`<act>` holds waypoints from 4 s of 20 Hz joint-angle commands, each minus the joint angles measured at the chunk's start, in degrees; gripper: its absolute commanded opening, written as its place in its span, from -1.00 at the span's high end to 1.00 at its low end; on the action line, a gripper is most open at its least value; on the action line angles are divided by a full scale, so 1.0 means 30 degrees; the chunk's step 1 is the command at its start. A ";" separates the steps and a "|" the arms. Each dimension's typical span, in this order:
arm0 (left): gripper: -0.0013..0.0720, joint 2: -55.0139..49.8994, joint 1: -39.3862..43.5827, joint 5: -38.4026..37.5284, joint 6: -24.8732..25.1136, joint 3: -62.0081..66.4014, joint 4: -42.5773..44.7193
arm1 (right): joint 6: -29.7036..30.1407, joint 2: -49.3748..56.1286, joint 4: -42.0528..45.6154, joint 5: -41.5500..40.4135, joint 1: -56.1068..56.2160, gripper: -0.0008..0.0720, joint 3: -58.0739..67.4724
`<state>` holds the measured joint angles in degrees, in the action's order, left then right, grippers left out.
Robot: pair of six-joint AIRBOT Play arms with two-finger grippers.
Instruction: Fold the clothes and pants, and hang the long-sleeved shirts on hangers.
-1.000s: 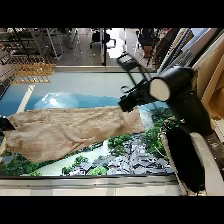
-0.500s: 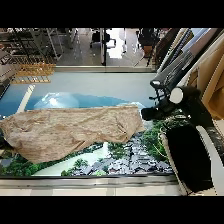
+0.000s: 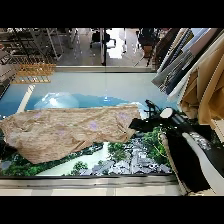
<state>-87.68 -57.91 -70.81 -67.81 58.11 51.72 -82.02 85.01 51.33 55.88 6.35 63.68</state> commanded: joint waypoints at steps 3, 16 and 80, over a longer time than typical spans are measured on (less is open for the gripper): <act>0.94 0.0117 -0.0787 -0.0364 0.1399 0.0000 -0.1129 | 0.1239 0.1625 0.0299 -0.5785 0.1880 -0.37 0.0379; -0.35 0.0036 -0.0313 -0.2958 0.1341 0.1581 -0.0240 | 0.1239 0.3716 0.4299 -0.6280 0.3971 -0.23 0.3213; 0.68 -0.2565 -0.3548 -0.1741 0.2863 0.7395 -0.3096 | -0.1450 0.1545 1.2407 1.3784 0.2011 0.95 1.2932</act>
<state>-93.93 -68.90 -73.87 -61.95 79.44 35.33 -86.91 89.95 88.71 89.67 12.56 109.36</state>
